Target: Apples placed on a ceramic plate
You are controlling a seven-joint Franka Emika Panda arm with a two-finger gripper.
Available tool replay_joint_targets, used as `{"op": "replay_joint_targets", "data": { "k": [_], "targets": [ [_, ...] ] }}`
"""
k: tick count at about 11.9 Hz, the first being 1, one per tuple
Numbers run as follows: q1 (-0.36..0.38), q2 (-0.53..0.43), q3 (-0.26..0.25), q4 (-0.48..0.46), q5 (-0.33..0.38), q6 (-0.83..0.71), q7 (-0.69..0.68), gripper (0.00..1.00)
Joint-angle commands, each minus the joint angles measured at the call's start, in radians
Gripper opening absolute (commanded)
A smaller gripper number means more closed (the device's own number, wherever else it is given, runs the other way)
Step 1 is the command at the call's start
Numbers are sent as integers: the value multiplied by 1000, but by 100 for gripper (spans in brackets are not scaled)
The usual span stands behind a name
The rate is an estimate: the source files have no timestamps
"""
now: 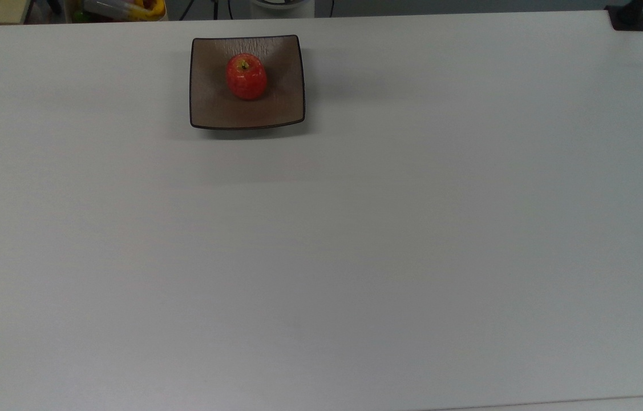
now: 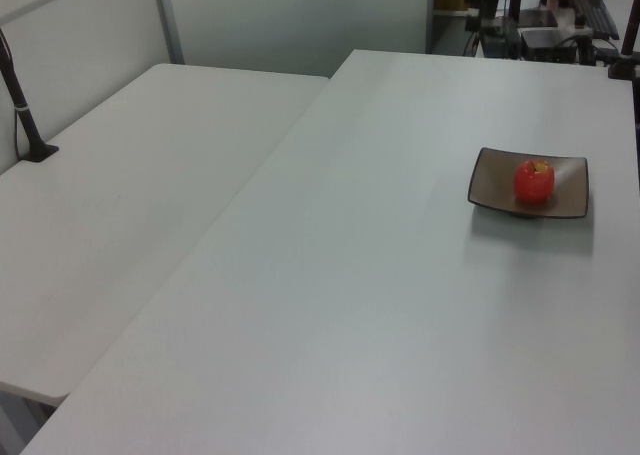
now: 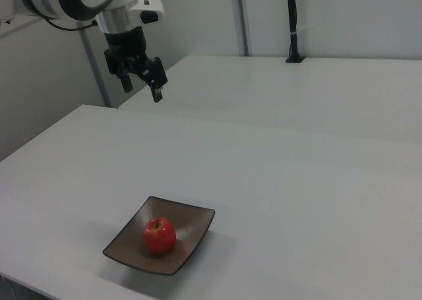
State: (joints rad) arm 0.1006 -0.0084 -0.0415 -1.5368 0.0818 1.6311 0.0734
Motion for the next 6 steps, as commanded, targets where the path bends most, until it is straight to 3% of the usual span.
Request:
{"op": "replay_joint_targets", "data": {
  "k": [1, 6],
  "targets": [
    [24, 21, -24, 3, 1, 78, -75, 100],
    [24, 2, -23, -14, 1, 66, -126, 100]
  ]
}}
